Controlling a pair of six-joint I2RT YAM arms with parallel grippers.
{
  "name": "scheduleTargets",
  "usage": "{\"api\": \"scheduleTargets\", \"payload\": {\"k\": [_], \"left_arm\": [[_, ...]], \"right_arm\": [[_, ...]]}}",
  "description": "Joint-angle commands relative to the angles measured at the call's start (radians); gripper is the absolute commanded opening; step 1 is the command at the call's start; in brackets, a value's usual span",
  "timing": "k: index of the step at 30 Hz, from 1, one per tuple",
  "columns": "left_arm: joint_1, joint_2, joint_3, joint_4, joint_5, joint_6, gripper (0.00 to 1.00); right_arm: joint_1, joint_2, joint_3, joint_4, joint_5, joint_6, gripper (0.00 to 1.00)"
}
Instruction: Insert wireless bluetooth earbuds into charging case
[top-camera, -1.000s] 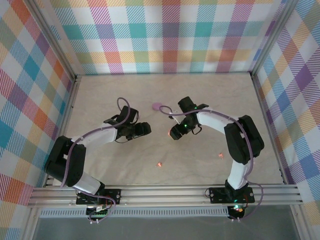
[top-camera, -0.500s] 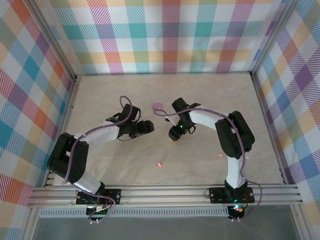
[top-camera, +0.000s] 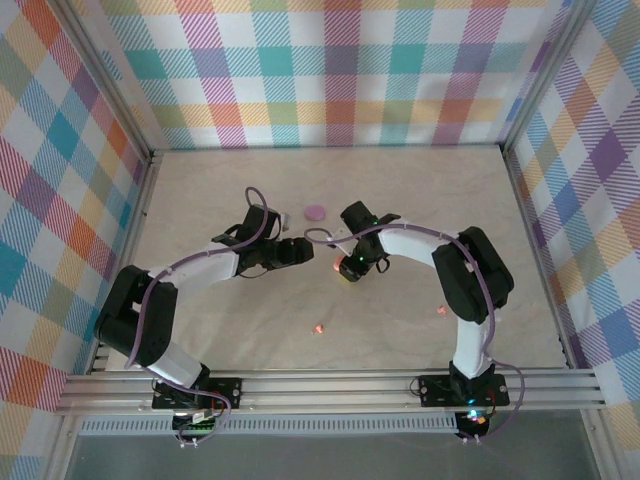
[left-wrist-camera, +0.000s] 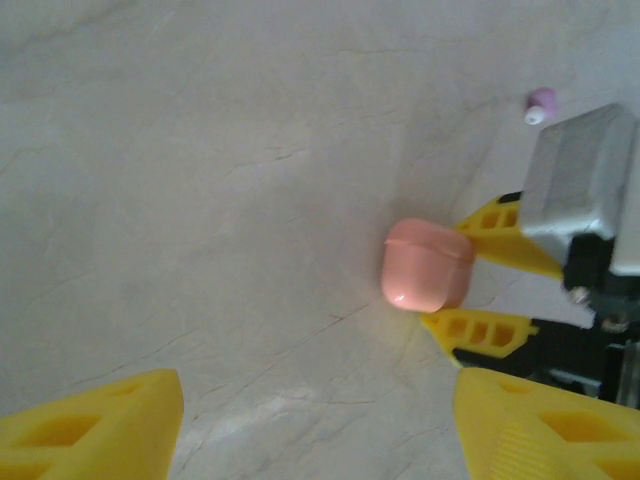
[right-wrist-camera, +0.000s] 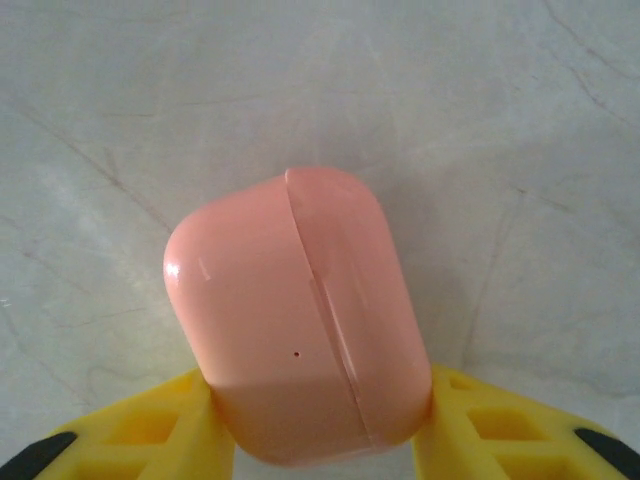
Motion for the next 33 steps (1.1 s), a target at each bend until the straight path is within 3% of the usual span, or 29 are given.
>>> {"api": "scheduleTargets", "payload": {"k": [1,9,17,24,28,33], "left_arm": [[0.001,-0.061,-0.017,0.088,0.057,0.062,0.71],[0.011,-0.181,-0.183,0.436,0.218,0.114,0.71],[0.009,-0.169,-0.100,0.388,0.406,0.154,0.68],[-0.003,-0.169,-0.090,0.439,0.456,0.142,0.67],[-0.029,-0.149,-0.043,0.364,0.465,0.177,0.66],[-0.035,-0.136,-0.041,0.415,0.463,0.151,0.57]], "right_arm": [[0.012,-0.076,-0.029,0.067,-0.034,-0.031,0.37],[0.031,-0.226,-0.116,0.191,-0.033,-0.017,0.34],[0.091,-0.403,-0.205,0.313,0.071,-0.118,0.33],[0.104,-0.527,-0.249,0.387,0.070,-0.176,0.33],[0.117,-0.546,-0.254,0.381,0.062,-0.215,0.33],[0.136,-0.553,-0.257,0.377,0.065,-0.233,0.33]]}}
